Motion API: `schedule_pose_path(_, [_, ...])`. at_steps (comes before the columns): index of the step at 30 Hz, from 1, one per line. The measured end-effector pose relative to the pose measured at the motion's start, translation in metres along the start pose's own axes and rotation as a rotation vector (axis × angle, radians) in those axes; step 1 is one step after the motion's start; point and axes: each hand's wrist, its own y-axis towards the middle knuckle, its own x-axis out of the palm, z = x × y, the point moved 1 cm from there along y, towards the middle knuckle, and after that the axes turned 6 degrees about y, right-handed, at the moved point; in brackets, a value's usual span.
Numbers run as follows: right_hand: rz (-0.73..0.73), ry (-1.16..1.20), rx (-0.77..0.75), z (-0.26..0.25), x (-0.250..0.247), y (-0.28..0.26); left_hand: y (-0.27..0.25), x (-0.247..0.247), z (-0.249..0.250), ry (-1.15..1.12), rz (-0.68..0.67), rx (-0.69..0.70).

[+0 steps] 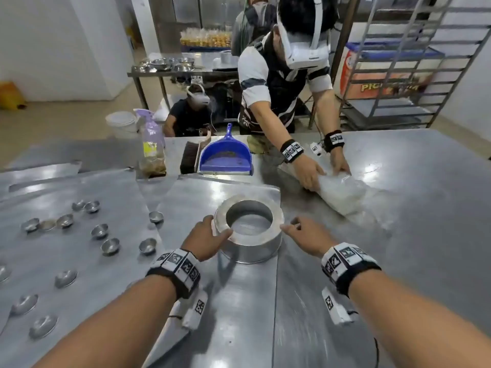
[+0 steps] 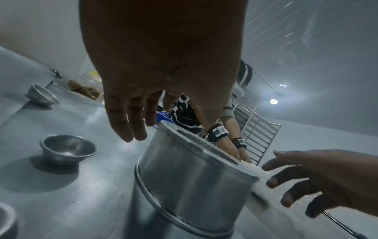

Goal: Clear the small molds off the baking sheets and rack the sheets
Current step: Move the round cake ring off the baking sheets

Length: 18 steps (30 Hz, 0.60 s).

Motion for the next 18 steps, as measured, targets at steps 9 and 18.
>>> schedule_pose_path(9, [-0.088,0.286,0.100,0.009,0.045,0.068,0.079,0.028,-0.034,-0.311,-0.194,-0.093])
schedule_pose_path(18, [-0.056,0.364,-0.026,0.002,0.034,0.058,0.053,0.023,-0.024,-0.420,-0.111,-0.033])
